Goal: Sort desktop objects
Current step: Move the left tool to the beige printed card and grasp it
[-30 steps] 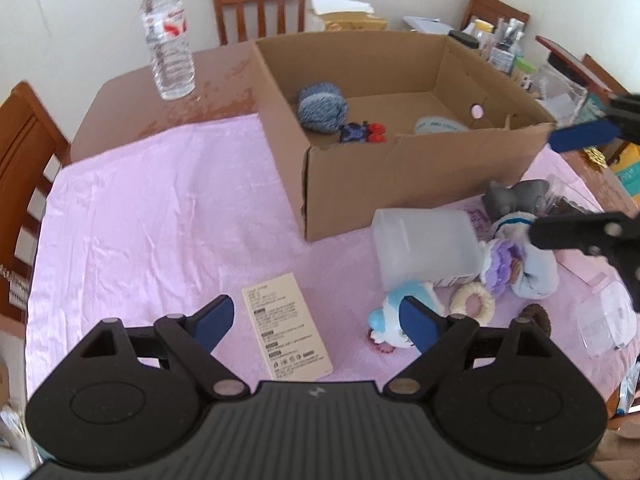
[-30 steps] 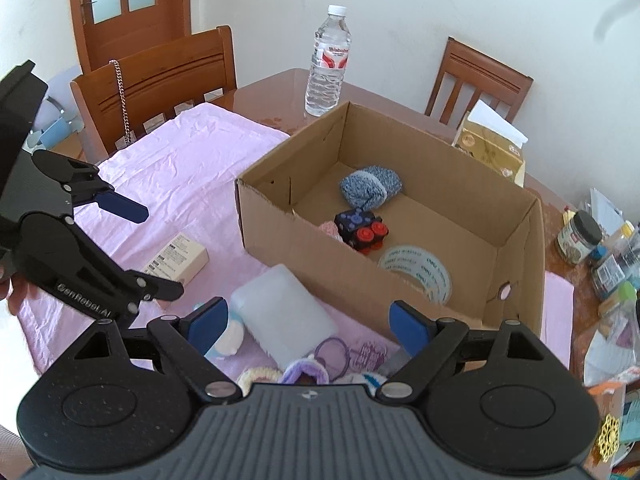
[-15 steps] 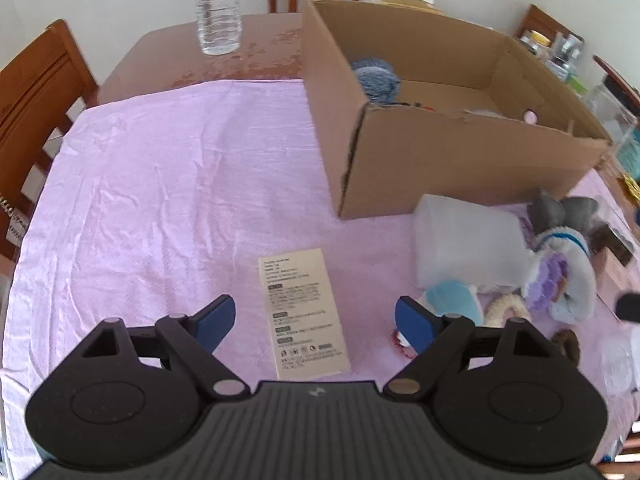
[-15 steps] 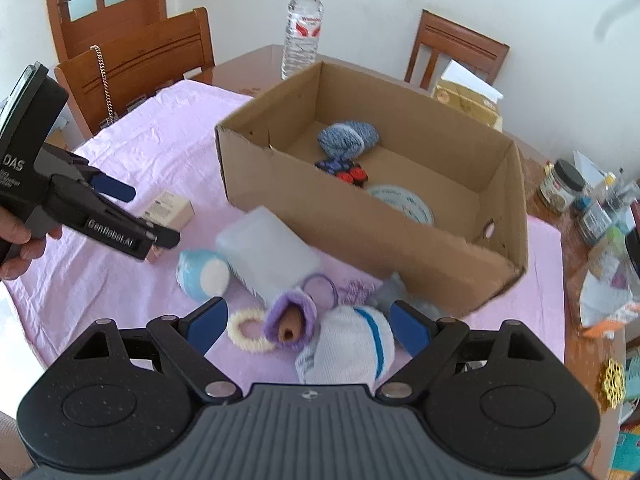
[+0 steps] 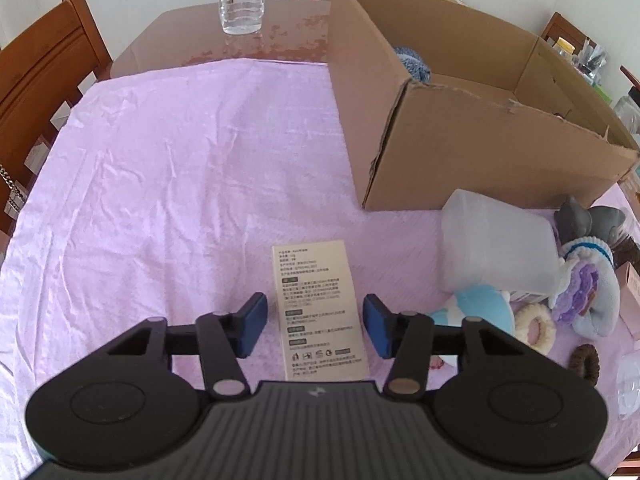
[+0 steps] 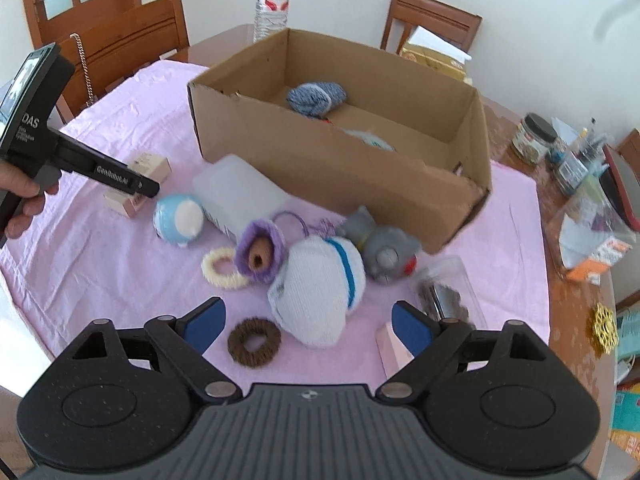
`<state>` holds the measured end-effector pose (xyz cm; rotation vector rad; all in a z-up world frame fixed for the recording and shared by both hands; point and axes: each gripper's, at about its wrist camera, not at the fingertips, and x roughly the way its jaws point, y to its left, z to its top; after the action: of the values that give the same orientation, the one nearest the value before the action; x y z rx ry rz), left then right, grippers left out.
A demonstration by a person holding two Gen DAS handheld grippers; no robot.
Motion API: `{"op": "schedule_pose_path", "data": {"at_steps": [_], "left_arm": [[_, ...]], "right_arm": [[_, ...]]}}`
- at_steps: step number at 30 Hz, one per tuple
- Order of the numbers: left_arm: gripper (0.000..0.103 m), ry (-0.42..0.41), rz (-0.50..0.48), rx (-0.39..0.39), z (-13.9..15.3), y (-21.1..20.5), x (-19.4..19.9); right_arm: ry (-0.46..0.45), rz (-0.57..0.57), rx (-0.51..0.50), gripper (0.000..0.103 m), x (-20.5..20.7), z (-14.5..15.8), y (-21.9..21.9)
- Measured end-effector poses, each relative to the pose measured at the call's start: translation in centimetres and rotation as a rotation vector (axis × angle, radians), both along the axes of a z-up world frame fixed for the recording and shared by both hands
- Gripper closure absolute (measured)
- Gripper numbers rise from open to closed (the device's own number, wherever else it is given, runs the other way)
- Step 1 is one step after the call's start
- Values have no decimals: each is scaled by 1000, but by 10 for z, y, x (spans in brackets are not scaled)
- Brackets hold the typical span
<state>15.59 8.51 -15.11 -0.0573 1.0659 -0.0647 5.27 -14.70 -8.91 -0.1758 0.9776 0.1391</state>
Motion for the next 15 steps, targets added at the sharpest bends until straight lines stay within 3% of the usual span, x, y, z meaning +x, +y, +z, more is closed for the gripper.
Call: {"op": "schedule_pose_path", "data": {"at_steps": [2,15], "left_arm": [[59,-7,-6,2,-1,0,0],[60,-19,-26,0,-2,1,0]], "right_arm": [[1,-11,-5,3,-5,-2,-3],[84,-104,-15,3,-35,-23,-20]]}}
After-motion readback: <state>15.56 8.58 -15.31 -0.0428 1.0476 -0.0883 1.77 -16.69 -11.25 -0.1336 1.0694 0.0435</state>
